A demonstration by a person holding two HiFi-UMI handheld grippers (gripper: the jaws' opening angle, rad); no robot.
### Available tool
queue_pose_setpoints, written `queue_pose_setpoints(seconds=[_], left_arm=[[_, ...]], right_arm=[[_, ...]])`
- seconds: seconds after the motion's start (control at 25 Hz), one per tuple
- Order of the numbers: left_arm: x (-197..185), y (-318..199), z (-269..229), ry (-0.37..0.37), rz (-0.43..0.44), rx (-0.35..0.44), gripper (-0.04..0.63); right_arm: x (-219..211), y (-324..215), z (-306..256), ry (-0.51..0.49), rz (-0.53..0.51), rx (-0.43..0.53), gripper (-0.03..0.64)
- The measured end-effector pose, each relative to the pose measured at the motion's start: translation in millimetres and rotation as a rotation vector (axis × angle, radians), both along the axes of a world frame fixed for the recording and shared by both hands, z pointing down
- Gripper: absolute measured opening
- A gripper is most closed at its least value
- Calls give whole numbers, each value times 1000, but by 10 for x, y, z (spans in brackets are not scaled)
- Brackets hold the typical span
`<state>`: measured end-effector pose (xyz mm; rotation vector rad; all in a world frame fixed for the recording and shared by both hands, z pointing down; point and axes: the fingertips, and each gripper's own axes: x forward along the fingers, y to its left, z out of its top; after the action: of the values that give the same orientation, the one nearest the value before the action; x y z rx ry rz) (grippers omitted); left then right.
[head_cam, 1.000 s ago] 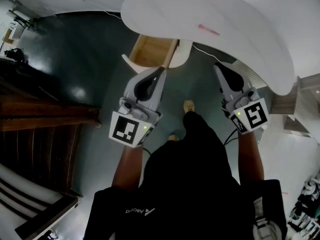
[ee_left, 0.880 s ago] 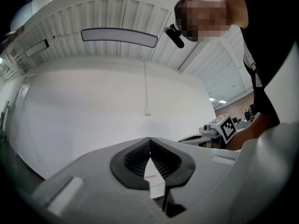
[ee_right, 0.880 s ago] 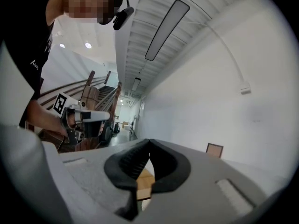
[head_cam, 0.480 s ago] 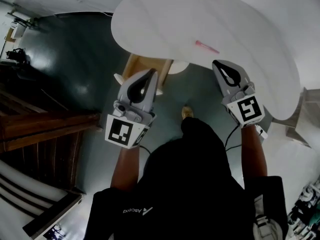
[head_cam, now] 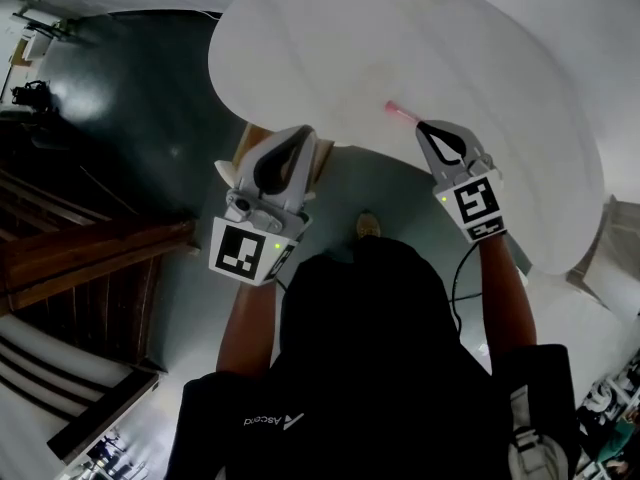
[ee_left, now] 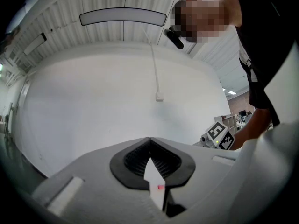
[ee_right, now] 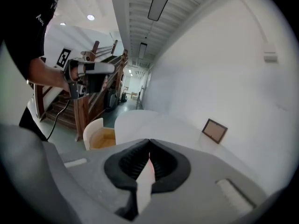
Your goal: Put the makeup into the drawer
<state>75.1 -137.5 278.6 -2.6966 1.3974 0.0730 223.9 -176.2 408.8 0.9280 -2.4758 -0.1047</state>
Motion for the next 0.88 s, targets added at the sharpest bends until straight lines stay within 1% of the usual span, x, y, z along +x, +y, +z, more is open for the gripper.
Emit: queue_pose_setpoints(seconds=[0.16,0.2,0.36,0.4,0.52,0.72,0.88], left_arm=[[19,-187,39,0,9,-9,11],[23,-218,48,1,12,-13,11],[19,-299,113,1,31,-34,11],[13,-316,142,1,34,-42,11],[-21,-353,206,1,36,-60,11],[-131,-390,186,8,34,-37,11],[-214,-420,179,11,29,-36,11]], right_arm=[[3,-176,288,83,-6,-59,5],[0,-213,352,102,-11,-76,21],[-6,-368,585,192,-36,-136,46],[-2,-407,659,213,-41,-157,61],[16,-484,880,264,-57,-222,77],[25,-520,1076,321,-80,-295,84],[19,-538,1148,333,-93,-344,92]])
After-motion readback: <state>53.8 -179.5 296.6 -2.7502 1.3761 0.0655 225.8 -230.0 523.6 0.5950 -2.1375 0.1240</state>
